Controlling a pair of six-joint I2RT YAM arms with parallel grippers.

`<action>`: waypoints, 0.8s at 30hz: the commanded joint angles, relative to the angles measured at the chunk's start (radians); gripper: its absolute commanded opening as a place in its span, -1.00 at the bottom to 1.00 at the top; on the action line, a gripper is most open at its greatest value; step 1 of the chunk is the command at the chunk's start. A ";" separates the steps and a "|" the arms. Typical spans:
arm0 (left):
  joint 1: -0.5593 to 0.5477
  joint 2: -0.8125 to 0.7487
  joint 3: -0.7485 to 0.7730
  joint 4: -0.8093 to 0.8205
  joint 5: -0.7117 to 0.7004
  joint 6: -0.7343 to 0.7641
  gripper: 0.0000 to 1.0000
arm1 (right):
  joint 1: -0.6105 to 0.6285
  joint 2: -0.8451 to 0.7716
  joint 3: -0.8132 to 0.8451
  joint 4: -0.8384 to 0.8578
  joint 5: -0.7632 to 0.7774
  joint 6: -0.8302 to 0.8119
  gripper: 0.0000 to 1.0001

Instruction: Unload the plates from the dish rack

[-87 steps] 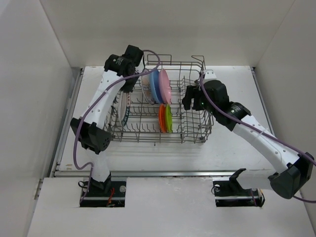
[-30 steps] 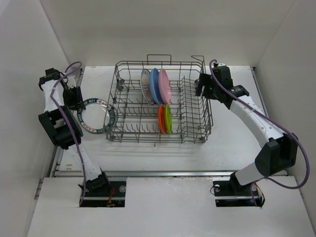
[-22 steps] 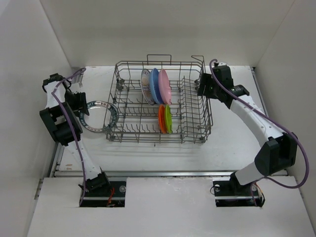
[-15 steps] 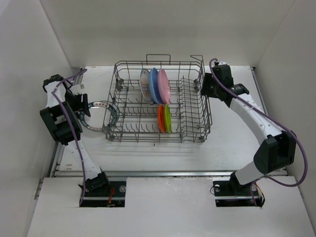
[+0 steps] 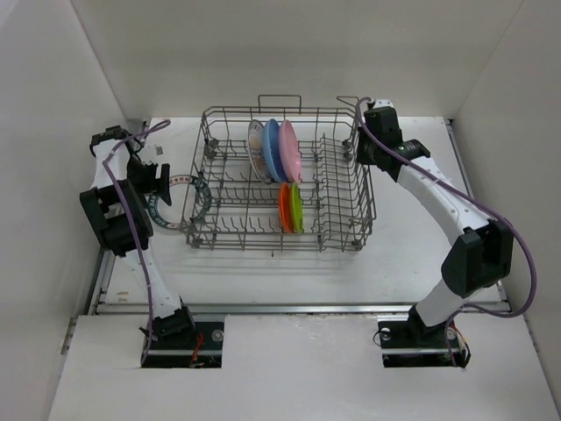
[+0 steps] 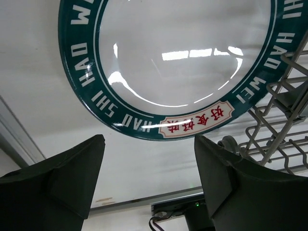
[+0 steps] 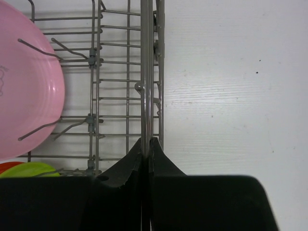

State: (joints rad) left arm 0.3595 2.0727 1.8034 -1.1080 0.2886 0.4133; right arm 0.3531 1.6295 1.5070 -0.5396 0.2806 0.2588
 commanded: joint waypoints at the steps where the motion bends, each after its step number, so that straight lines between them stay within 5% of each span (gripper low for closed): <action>1: 0.006 -0.097 0.019 -0.024 -0.052 0.002 0.45 | -0.034 0.016 0.024 0.015 0.040 0.008 -1.00; 7: -0.031 -0.161 0.128 -0.058 -0.031 -0.019 0.45 | -0.072 -0.014 0.024 0.024 0.009 -0.044 -1.00; 14: -0.186 -0.243 0.264 -0.078 -0.006 -0.074 0.19 | -0.183 -0.025 0.053 0.059 -0.026 -0.104 -1.00; 22: -0.396 -0.258 0.395 0.016 0.104 -0.195 0.18 | -0.194 -0.037 0.070 0.050 -0.028 -0.066 -1.00; 24: -0.457 -0.231 0.433 0.016 0.115 -0.215 0.38 | -0.194 -0.062 0.044 0.050 -0.009 -0.043 -0.63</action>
State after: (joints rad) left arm -0.0132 1.8263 2.1857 -1.1099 0.3458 0.2577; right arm 0.1730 1.6299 1.5177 -0.5446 0.1959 0.1375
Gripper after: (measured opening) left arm 0.674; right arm 0.144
